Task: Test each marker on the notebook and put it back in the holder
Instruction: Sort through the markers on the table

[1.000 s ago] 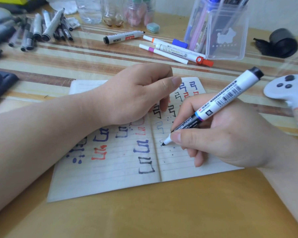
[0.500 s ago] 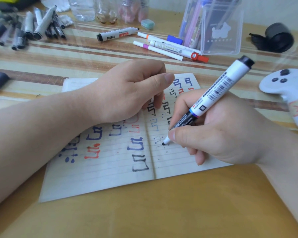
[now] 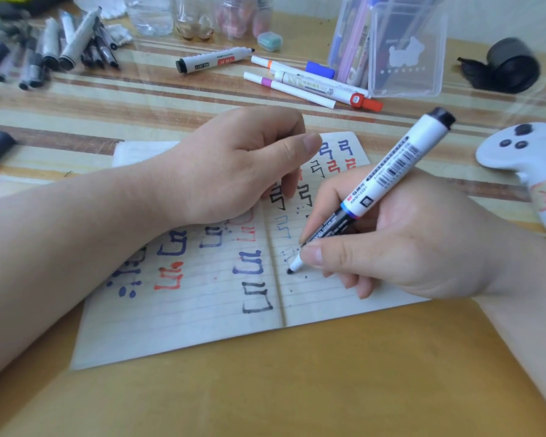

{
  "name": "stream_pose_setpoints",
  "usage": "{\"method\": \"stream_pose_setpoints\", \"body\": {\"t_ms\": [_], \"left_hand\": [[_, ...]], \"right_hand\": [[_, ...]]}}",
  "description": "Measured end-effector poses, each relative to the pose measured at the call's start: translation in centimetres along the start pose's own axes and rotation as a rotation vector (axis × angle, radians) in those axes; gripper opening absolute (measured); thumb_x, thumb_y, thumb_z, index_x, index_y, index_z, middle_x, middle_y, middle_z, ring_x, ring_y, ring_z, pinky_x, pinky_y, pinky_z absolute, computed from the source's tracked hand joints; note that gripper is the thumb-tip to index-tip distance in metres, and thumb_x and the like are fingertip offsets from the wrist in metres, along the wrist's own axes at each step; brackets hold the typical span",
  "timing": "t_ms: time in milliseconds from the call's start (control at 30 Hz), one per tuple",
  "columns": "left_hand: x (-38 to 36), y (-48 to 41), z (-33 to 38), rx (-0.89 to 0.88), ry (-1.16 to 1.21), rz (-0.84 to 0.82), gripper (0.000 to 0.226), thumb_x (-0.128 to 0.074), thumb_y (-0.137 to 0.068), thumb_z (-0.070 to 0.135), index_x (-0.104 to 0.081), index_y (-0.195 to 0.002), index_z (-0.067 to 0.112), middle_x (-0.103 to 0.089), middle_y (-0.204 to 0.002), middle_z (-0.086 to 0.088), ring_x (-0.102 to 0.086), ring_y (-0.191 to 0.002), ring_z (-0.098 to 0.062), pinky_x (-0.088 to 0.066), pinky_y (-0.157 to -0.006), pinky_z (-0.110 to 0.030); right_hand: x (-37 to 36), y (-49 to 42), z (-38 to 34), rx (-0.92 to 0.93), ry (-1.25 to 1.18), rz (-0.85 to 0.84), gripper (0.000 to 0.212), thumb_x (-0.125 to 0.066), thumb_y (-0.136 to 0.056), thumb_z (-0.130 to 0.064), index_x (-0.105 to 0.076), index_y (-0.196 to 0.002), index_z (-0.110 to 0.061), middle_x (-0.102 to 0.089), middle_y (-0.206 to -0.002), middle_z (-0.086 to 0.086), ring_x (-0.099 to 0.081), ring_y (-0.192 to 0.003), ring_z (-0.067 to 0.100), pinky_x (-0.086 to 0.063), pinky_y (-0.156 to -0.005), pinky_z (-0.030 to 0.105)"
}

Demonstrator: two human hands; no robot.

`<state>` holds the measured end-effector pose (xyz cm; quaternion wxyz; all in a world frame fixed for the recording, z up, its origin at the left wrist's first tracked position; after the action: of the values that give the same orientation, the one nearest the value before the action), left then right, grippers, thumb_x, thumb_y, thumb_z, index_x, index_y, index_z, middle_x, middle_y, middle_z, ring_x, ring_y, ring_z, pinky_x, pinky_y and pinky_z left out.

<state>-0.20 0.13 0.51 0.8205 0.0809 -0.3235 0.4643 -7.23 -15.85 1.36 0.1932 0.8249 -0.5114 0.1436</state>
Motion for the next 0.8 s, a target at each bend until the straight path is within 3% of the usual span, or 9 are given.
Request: {"method": "stream_pose_setpoints", "body": {"t_ms": [133,267,433,567,633,800], "left_hand": [[0.0,0.0,0.0,-0.024,-0.026,0.016,0.031,-0.053,-0.104,0.04,-0.063,-0.086,0.017,-0.063,-0.061,0.018,-0.056,-0.052,-0.024,-0.046,-0.049,-0.028],[-0.3,-0.3,-0.3,-0.099,-0.072,0.049,0.024,-0.058,-0.096,0.043,-0.067,-0.098,0.021,-0.07,-0.078,0.009,-0.063,-0.07,-0.017,-0.051,-0.068,-0.033],[-0.1,-0.2,-0.7,-0.131,-0.117,0.071,0.022,-0.068,-0.085,0.054,-0.072,-0.098,0.036,-0.068,-0.073,0.005,-0.059,-0.061,-0.016,-0.046,-0.059,-0.023],[-0.1,-0.1,-0.7,-0.165,-0.124,0.063,0.025,-0.071,-0.083,0.052,-0.075,-0.102,0.037,-0.071,-0.08,0.01,-0.062,-0.064,-0.017,-0.049,-0.061,-0.028],[-0.1,-0.1,-0.9,-0.159,-0.1,0.061,0.025,-0.071,-0.082,0.055,-0.072,-0.104,0.042,-0.069,-0.07,0.002,-0.06,-0.059,-0.02,-0.048,-0.06,-0.034],[0.1,0.0,-0.6,-0.189,-0.067,0.058,0.026,-0.071,-0.084,0.056,-0.066,-0.109,0.048,-0.064,-0.058,-0.003,-0.056,-0.051,-0.022,-0.046,-0.056,-0.038]], "right_hand": [[0.6,0.0,0.4,0.086,-0.079,-0.029,0.01,-0.078,-0.076,-0.02,-0.074,-0.086,-0.018,-0.066,-0.061,0.002,-0.063,-0.051,0.013,-0.052,-0.046,0.027],[1.2,-0.3,0.6,0.159,-0.225,0.006,0.008,-0.073,-0.079,-0.009,-0.072,-0.085,-0.013,-0.054,-0.052,0.002,-0.048,-0.041,0.021,-0.043,-0.04,0.027],[3.4,-0.7,0.9,0.205,-0.526,0.37,0.004,-0.063,-0.075,-0.005,-0.06,-0.072,-0.004,-0.034,-0.048,0.012,-0.026,-0.045,0.022,-0.022,-0.042,0.023],[4.1,-0.7,1.3,0.178,-0.502,0.552,0.013,-0.06,-0.077,-0.013,-0.061,-0.065,-0.009,-0.042,-0.05,0.012,-0.036,-0.043,0.021,-0.028,-0.04,0.021],[4.0,-0.7,1.6,0.178,-0.415,0.564,0.013,-0.062,-0.077,-0.014,-0.065,-0.063,-0.015,-0.049,-0.053,0.011,-0.043,-0.044,0.024,-0.032,-0.039,0.022],[3.8,-0.6,1.8,0.214,-0.341,0.508,0.009,-0.063,-0.078,-0.015,-0.066,-0.072,-0.01,-0.055,-0.06,0.015,-0.051,-0.051,0.029,-0.039,-0.043,0.029]]}}
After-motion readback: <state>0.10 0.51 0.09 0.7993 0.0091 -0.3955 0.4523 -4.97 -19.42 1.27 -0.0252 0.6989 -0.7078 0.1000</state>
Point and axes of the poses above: each hand's wrist, its own y-axis away from the middle knuckle, its own x-axis out of the back of the hand, z = x × y, the point moved 3 cm from there along -y, towards the middle knuckle
